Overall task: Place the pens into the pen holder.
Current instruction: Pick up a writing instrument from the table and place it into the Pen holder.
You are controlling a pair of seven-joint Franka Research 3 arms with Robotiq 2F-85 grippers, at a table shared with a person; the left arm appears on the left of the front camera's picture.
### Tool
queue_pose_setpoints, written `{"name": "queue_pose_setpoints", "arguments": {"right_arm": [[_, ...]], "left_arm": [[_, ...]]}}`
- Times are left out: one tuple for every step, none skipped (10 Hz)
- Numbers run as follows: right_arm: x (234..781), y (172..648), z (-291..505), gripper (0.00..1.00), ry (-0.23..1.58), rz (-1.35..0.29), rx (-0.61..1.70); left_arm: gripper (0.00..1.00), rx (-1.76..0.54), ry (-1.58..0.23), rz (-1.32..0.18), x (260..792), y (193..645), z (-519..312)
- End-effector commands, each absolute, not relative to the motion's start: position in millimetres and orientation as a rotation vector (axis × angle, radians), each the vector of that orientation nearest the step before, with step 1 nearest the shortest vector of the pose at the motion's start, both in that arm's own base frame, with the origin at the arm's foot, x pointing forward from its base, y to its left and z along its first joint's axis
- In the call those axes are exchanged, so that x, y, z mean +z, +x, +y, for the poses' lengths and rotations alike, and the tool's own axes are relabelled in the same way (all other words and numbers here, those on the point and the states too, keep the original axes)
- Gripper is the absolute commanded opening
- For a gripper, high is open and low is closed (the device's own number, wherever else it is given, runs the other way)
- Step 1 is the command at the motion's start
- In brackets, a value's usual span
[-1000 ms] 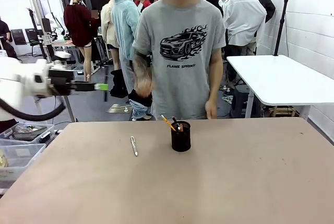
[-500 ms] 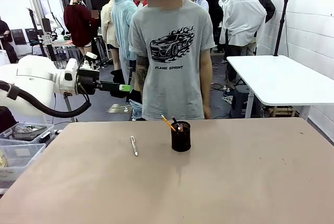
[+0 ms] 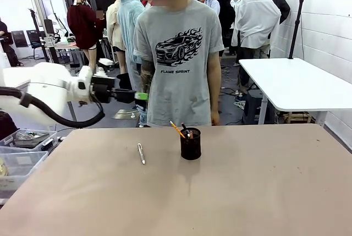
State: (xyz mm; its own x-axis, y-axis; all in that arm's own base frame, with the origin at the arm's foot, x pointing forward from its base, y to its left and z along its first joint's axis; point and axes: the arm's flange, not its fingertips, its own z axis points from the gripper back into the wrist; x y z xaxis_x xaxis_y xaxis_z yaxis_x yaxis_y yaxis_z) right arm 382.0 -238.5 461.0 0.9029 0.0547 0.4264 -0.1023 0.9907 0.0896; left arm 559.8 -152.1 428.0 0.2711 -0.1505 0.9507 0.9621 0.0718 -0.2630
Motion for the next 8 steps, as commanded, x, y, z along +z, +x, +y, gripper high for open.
{"name": "queue_pose_setpoints", "arguments": {"right_arm": [[459.7, 382.5, -238.8, 0.60, 0.093, -0.439, 0.081], [459.7, 382.5, -238.8, 0.60, 0.093, -0.439, 0.081], [459.7, 382.5, -238.8, 0.60, 0.093, -0.439, 0.081], [459.7, 382.5, -238.8, 0.60, 0.093, -0.439, 0.081], [459.7, 382.5, -238.8, 0.60, 0.093, -0.439, 0.081], [459.7, 382.5, -238.8, 0.60, 0.093, -0.439, 0.081], [459.7, 382.5, -238.8, 0.60, 0.093, -0.439, 0.081], [459.7, 382.5, -238.8, 0.60, 0.093, -0.439, 0.081]], "left_arm": [[0.00, -1.161, -1.263, -0.937, 416.4, 589.2, -190.1], [0.00, -1.197, -1.295, -0.940, 406.6, 597.5, -210.1], [0.00, -1.221, -1.284, -0.932, 396.9, 604.2, -225.3], [0.00, -1.268, -1.320, -0.925, 386.8, 609.6, -239.6], [0.00, -1.288, -1.284, -0.954, 380.4, 619.8, -247.3], [0.00, -1.270, -1.319, -0.956, 376.2, 623.3, -255.7], [0.00, -1.311, -1.310, -0.956, 368.9, 624.6, -267.7], [0.00, -1.319, -1.308, -0.972, 363.3, 627.5, -275.4]]}}
